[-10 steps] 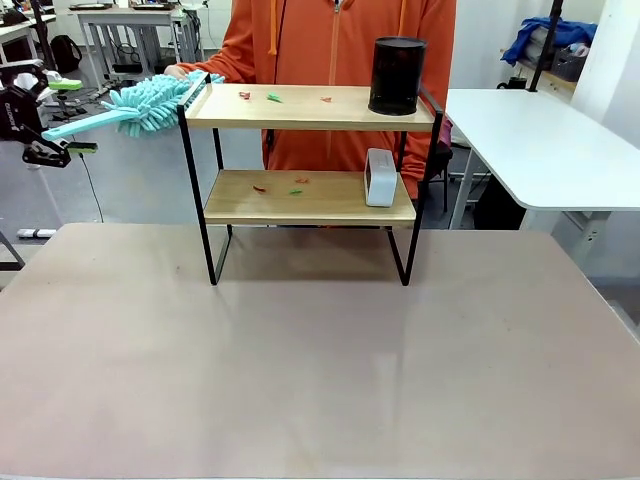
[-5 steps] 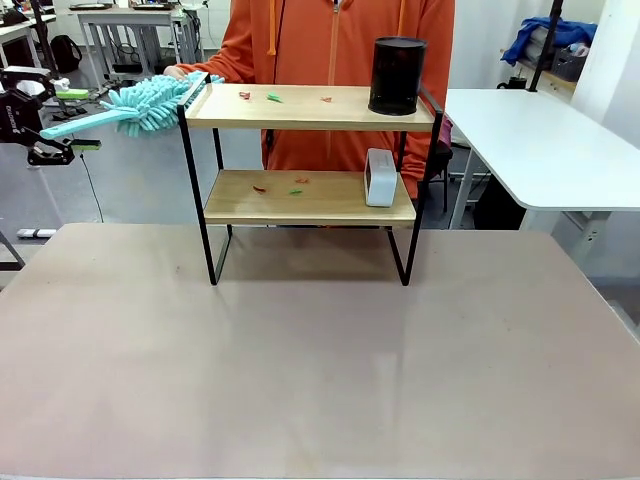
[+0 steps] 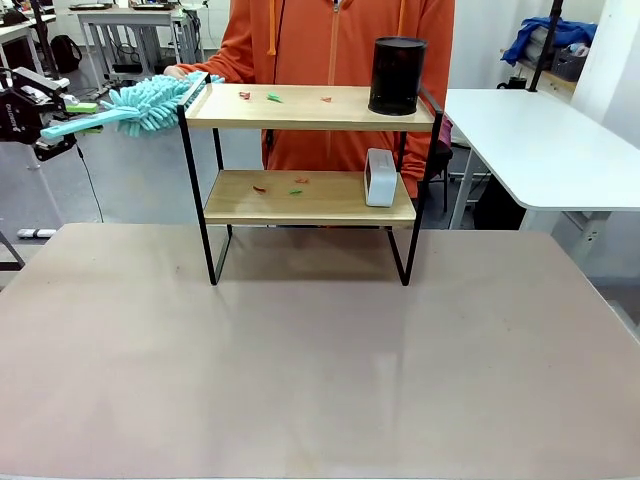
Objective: Clean the shelf.
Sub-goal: Pick up the Duster from the human.
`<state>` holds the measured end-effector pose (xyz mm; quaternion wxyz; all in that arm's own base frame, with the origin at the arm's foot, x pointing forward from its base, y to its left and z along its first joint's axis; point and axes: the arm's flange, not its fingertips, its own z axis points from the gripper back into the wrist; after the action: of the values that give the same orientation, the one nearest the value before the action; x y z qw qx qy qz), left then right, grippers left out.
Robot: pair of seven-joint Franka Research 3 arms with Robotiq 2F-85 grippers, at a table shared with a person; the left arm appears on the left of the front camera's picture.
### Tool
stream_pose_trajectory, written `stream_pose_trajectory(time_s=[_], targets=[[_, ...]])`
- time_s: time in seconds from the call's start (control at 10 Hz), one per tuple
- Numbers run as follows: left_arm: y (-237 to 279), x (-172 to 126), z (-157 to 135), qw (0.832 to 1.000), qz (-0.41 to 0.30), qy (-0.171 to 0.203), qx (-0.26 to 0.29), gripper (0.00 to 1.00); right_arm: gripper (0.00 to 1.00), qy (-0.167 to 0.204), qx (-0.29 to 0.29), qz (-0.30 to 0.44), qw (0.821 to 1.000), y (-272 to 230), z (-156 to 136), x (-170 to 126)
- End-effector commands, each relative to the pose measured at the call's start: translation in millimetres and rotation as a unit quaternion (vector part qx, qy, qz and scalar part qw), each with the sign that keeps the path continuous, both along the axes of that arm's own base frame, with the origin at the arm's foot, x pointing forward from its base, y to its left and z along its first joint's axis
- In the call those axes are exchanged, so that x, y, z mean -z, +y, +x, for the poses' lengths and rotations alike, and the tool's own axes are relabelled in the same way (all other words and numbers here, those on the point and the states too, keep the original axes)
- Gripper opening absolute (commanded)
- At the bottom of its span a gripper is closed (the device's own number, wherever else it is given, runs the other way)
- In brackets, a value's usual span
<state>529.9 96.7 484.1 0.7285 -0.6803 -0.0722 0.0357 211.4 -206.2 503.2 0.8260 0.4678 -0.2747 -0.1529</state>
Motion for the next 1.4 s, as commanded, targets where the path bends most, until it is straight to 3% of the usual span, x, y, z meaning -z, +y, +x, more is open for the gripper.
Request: stream_pose_trajectory(time_s=[0.0, 0.5, 0.6, 0.7, 0.9, 1.1, 1.3], targets=[[-4, -3, -1, 1.0, -0.014, -0.009, 0.001, 0.0, 1.0, -0.017, -0.004, 0.002, 1.0, 1, 3, -1], [0, -6, -8, 1.0, -0.009, -0.018, 0.011, 0.0, 1.0, -0.017, -0.004, 0.002, 1.0, 1, 3, -1], [7, -9, -19, 0.999, 0.008, -0.035, 0.022, 0.0, 1.0, -0.017, -0.004, 0.002, 1.0, 1, 3, -1], [19, -11, -37, 0.998, 0.038, -0.052, 0.026, 0.0, 1.0, -0.017, -0.004, 0.002, 1.0, 1, 3, -1], [43, 9, -96, 0.989, 0.096, -0.107, -0.032, 0.0, 1.0, -0.017, -0.004, 0.002, 1.0, 1, 3, -1], [62, 47, -157, 0.98, 0.157, -0.109, -0.063, 0.0, 1.0, -0.017, -0.004, 0.002, 1.0, 1, 3, -1], [76, 68, -198, 0.961, 0.23, -0.114, -0.104, 0.0, 1.0, -0.017, -0.004, 0.002, 1.0, 1, 3, -1]])
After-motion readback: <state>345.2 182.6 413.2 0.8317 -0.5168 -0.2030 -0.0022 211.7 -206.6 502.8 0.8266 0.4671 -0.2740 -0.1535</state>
